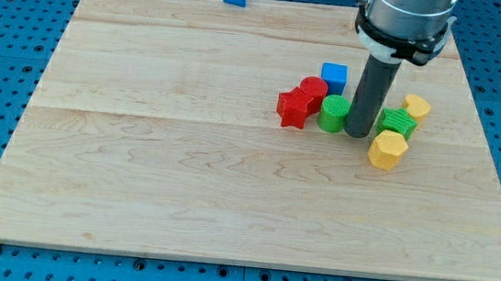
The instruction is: Separate the yellow heart and the green star
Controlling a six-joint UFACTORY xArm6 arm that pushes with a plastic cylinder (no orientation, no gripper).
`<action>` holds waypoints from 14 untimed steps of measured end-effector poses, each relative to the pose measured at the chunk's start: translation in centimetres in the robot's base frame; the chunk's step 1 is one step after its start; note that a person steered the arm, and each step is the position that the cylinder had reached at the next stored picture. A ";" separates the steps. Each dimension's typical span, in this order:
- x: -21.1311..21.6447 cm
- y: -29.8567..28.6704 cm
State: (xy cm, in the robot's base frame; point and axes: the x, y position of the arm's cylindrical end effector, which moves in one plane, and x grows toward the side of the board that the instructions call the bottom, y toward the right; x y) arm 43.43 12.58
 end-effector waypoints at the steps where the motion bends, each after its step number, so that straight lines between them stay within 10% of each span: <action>1: 0.0 -0.6; 3: 10.2 2.7; 5: 4.5 13.7; 9: -4.9 7.6; 14: -4.2 9.7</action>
State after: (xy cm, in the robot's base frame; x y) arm 39.25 22.28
